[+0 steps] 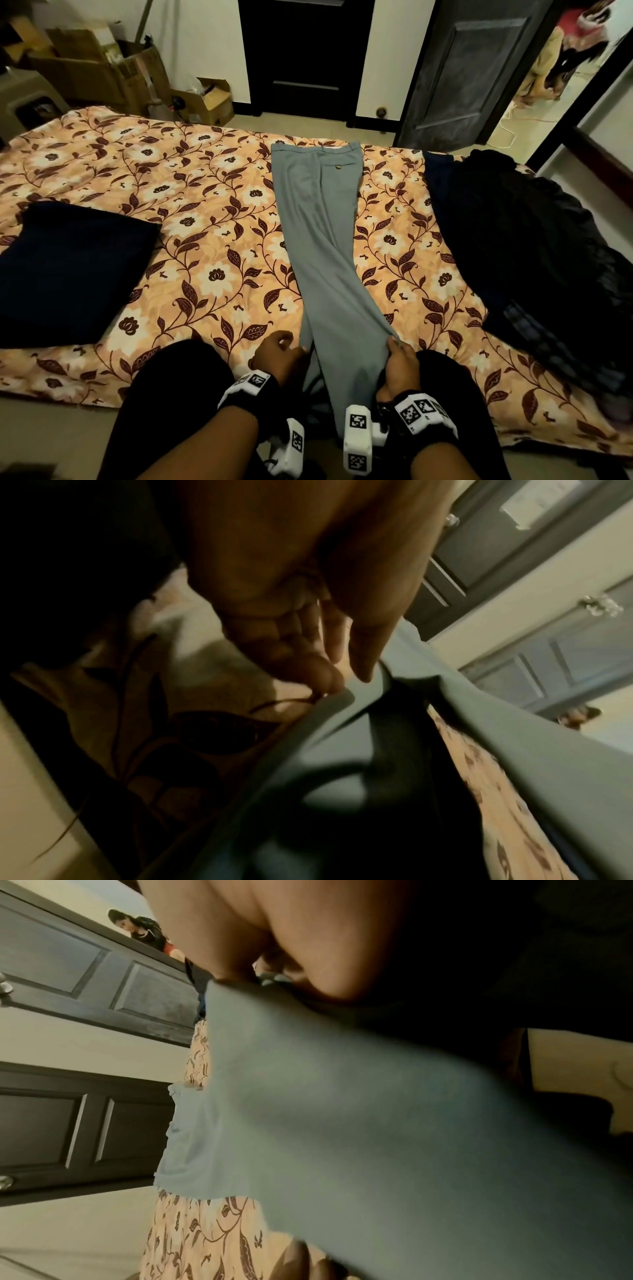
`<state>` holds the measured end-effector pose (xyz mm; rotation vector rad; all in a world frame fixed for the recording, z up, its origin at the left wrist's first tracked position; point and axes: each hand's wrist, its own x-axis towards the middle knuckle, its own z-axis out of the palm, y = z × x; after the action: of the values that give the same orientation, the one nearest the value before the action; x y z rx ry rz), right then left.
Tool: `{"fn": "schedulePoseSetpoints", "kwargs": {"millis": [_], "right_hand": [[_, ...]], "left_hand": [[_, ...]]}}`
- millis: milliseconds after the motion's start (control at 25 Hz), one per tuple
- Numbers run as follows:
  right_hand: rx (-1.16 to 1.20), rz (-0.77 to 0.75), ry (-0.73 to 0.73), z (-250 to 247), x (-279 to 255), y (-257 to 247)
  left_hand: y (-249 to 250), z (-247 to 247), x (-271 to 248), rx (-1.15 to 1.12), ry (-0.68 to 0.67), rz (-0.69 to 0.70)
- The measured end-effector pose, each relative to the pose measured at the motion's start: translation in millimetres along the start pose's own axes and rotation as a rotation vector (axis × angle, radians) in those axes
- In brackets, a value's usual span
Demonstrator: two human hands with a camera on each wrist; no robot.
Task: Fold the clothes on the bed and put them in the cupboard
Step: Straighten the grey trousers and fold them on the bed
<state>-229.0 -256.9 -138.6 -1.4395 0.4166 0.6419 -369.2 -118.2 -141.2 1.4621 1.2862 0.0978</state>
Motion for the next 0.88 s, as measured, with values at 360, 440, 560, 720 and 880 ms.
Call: {"fn": "schedulePoseSetpoints", "kwargs": {"millis": [360,440,560,720,880], "right_hand": [[0.04,0.018,-0.273,16,-37,-23],[0.066,0.005,-0.454,29,-55,-43],[0.015,-0.023,-0.502,35,-54,-48],[-0.414,-0.034,-0.237,18,-38,-31],[-0.166,-0.139,-0.421,30,-56,-88]], "left_hand": [[-6,13,19,0.183,0.068,0.043],[-23,6,24,0.067,-0.001,-0.018],[-13,-6,10,0.168,-0.067,-0.023],[20,-18,-3,-0.03,0.046,0.053],[101,-11,-20,-0.677,-0.484,0.118]]}}
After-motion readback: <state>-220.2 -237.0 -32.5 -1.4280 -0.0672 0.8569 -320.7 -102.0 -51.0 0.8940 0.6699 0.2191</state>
